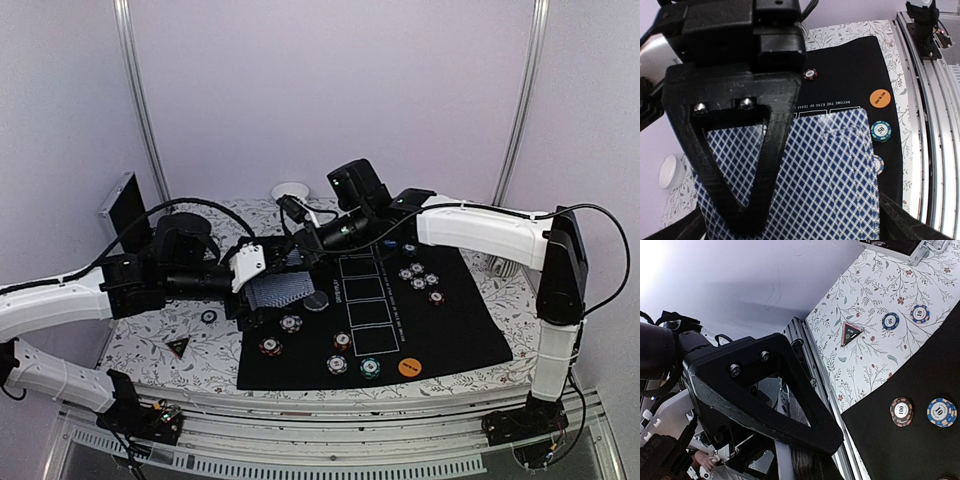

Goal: Distribute texas hold em gaming equipment
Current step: Adjust the poker card.

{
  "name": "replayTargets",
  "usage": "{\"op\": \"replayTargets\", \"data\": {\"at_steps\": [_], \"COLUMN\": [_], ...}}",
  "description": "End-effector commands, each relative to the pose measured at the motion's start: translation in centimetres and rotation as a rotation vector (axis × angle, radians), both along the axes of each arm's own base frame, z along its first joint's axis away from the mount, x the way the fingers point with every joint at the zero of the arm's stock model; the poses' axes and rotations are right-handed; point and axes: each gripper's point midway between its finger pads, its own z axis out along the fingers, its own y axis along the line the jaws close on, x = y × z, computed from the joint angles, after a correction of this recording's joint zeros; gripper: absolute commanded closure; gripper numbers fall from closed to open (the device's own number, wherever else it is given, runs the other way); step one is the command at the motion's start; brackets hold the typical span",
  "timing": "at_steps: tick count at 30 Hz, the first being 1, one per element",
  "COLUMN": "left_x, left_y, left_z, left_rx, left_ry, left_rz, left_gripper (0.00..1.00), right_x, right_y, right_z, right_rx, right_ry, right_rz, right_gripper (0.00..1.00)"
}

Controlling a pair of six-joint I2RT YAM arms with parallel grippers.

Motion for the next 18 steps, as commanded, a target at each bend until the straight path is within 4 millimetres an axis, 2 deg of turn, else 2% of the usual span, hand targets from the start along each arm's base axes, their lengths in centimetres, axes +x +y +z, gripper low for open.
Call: {"op": "replayTargets", "data": {"at_steps": [1,4,11,14,18], "left_x": [-3.0,-2.5,2.2,2.5,1.5], "left_y": [-0.7,-0.5,0.6,0.5,0.4], "left_z": [-1.7,-2.0,-3.2,-2.5,-1.5], "left_rx": [0.035,0.053,0.158,0.150,0.106], "left_ry": [0.032,0.022,-0.050,-0.066,-0.078], "left_rz": [-0.129,-0.102,0.128,0.134,0.079], "left_gripper": [0.02,0.02,0.02,0.02,0.05], "right_x": [0.2,0.2,-0.1,-0.1,-0.1], "right_y": [1.3,1.4,1.2,1.1,0.9], "right_z": [2.7,2.8,3.0,2.9,2.8], "right_rx": [0.093,0.096,0.099,0.099,0.097], "right_ry": [-0.044,-0.044,-0.036,-0.039,-0.046], "right_rz": [0.020,0.022,0.033,0.034,0.032], "right_gripper": [0.98,0.98,0.98,0.98,0.98]}}
